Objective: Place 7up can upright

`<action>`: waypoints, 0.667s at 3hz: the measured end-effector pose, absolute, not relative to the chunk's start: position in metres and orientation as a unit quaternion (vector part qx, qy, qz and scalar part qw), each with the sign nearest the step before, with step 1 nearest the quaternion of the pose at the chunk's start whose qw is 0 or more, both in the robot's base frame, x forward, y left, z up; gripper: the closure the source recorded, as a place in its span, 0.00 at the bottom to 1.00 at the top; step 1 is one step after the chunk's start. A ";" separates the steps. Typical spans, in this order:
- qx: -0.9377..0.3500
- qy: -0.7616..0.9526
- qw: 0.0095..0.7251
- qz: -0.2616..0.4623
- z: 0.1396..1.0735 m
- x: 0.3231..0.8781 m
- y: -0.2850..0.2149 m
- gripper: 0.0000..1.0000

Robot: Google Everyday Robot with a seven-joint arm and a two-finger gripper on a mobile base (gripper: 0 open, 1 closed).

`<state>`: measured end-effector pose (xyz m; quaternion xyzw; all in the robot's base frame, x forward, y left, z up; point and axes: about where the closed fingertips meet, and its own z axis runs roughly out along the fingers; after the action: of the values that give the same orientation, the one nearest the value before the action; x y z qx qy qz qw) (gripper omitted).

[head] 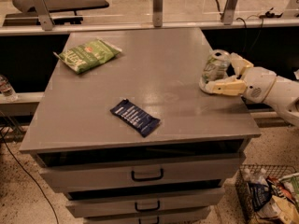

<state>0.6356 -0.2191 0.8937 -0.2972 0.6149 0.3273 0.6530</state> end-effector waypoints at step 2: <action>-0.308 0.631 0.651 0.288 0.907 0.609 -0.232 0.00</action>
Offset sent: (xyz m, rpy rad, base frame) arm -0.0394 -0.0209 0.0203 -0.0983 -0.0160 -0.0705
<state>0.6090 -0.2323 0.9067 -0.3080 0.6309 0.2879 0.6513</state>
